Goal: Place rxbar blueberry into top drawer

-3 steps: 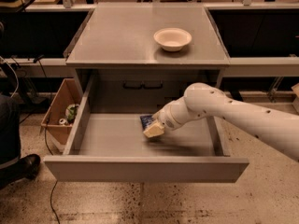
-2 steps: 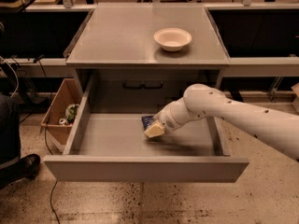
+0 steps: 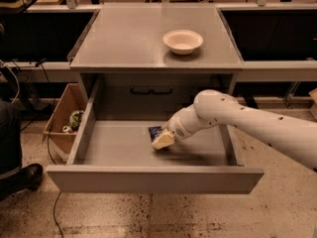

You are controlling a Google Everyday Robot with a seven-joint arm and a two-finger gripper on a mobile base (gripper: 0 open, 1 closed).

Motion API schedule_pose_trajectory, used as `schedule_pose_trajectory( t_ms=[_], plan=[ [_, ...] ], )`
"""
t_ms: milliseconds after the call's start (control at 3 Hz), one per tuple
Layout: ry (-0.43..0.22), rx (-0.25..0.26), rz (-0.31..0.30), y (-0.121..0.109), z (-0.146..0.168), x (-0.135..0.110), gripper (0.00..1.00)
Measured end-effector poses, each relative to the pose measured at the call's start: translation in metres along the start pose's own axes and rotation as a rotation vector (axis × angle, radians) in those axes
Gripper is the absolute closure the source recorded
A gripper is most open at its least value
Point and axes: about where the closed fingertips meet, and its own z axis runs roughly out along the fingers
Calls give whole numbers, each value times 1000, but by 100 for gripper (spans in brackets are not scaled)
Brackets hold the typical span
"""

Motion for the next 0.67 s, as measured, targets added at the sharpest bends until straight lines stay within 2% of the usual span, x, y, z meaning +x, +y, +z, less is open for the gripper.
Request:
schedule_pose_trajectory(
  t_ms=[333, 667],
  plan=[
    [-10, -14, 8, 1, -4, -4, 0],
    [-46, -33, 27, 1, -25, -14, 0]
  ],
)
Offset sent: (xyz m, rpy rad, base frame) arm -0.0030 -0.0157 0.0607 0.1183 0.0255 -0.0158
